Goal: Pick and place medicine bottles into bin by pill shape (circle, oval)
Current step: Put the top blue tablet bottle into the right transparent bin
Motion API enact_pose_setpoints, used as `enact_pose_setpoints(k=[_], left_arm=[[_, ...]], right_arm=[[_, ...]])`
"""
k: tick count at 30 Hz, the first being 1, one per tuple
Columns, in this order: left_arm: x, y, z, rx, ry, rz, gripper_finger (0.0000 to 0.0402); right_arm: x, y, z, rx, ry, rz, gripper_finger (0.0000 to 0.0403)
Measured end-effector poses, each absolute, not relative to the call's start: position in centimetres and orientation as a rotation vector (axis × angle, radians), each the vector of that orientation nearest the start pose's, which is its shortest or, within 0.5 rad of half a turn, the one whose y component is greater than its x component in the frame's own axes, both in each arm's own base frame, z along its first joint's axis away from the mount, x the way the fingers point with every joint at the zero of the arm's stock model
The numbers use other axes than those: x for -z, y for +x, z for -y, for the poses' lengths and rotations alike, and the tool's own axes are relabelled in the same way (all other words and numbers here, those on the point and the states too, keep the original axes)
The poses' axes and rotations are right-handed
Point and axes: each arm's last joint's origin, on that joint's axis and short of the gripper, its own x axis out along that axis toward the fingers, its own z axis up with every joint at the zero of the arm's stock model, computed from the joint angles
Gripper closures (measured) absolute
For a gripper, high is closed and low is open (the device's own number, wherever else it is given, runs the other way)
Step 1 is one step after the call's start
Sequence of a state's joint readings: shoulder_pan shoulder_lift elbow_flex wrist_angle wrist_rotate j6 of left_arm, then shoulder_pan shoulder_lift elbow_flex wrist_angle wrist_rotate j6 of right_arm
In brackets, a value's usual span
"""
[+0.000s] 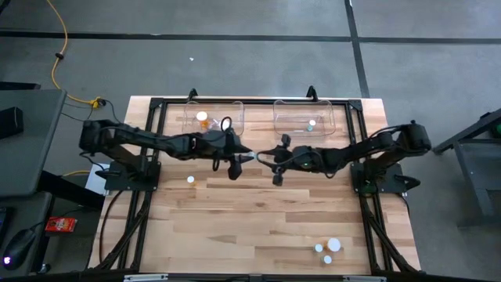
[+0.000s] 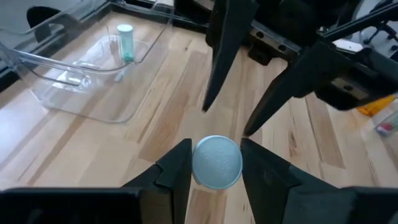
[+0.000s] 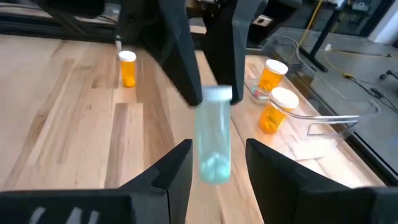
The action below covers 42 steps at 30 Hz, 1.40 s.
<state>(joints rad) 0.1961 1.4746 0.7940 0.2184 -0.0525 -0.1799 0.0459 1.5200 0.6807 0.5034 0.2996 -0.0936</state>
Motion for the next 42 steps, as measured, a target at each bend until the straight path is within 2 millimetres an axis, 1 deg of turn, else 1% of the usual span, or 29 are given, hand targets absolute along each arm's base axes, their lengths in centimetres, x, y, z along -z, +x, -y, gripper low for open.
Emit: enact_pose_setpoints(k=[5,10,17,30,42], left_arm=[[-21.5,30.6,-6.2,-0.283,-0.208,-0.421,0.0287],[-21.8,30.7,-6.2,-0.277,-0.207,-0.384,0.0287],[-22.1,30.9,-6.1,-0.256,-0.219,-0.353,0.0287],[-22.4,30.9,-6.1,-0.255,-0.232,-0.324,0.0287],[-22.4,31.0,-6.2,-0.259,-0.231,-0.318,0.0287]], right_arm=[[-19.3,31.9,-0.6,0.232,-0.146,-0.358,0.026],[-18.7,32.4,-0.4,0.23,-0.146,-0.379,0.026],[-18.8,32.4,0.2,0.25,-0.11,-0.364,0.026],[-19.0,32.5,0.2,0.228,-0.104,-0.333,0.0261],[-19.1,32.6,0.2,0.228,-0.103,-0.327,0.029]])
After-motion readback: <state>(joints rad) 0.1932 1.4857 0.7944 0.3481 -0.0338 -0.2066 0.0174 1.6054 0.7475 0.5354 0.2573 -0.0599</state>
